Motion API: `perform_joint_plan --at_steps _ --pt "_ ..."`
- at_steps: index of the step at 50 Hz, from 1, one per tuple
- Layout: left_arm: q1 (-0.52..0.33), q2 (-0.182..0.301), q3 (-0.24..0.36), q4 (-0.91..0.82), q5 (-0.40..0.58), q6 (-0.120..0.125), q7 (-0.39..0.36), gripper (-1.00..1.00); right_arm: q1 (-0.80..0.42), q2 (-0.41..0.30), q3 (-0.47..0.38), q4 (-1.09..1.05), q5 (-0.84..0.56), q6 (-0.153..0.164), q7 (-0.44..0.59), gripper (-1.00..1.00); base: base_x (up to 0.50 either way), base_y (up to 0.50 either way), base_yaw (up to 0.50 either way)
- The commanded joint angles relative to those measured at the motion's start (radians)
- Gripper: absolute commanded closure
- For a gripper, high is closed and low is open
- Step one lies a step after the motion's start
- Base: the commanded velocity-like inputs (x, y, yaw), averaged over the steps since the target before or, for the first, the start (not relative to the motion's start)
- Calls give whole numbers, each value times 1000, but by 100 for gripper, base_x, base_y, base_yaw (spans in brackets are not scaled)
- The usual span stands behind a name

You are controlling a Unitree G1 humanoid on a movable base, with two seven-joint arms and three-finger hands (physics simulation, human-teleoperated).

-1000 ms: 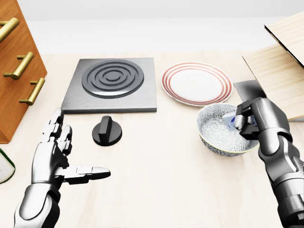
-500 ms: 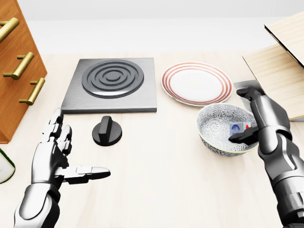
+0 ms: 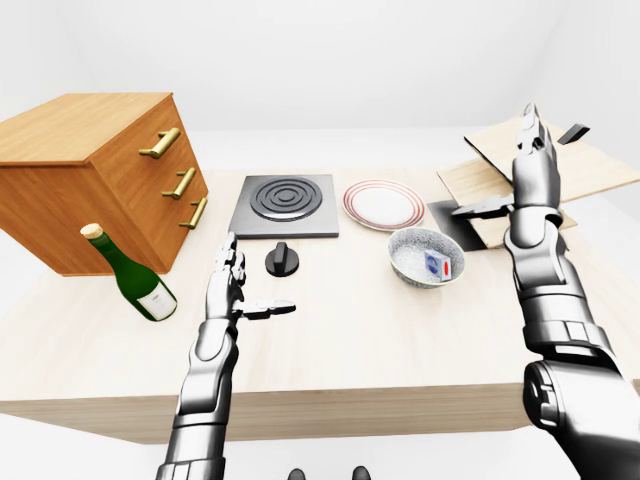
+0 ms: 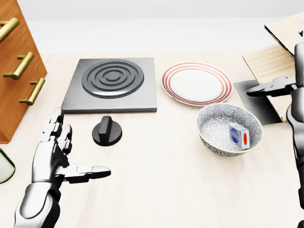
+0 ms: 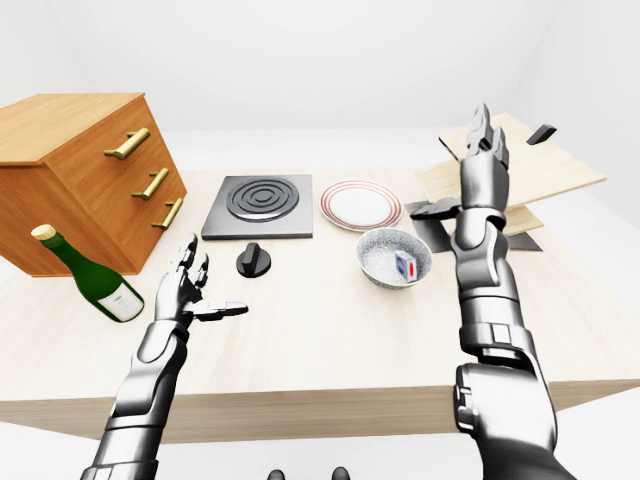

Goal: Pick up the cream cheese and put it in the bowl.

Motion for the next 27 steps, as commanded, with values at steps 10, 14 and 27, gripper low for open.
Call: perform_joint_plan --at_steps 10,14,27 --pt "-15 -9 -13 27 17 -18 8 -100 204 82 -60 -564 110 147 133 -100 0 0 0" --pt "-19 -11 -17 21 19 -12 13 -100 268 135 -42 -608 120 138 146 -100 0 0 0" --pt "6 -19 -24 -74 15 13 12 -100 456 278 5 -666 129 38 114 -100 0 0 0"
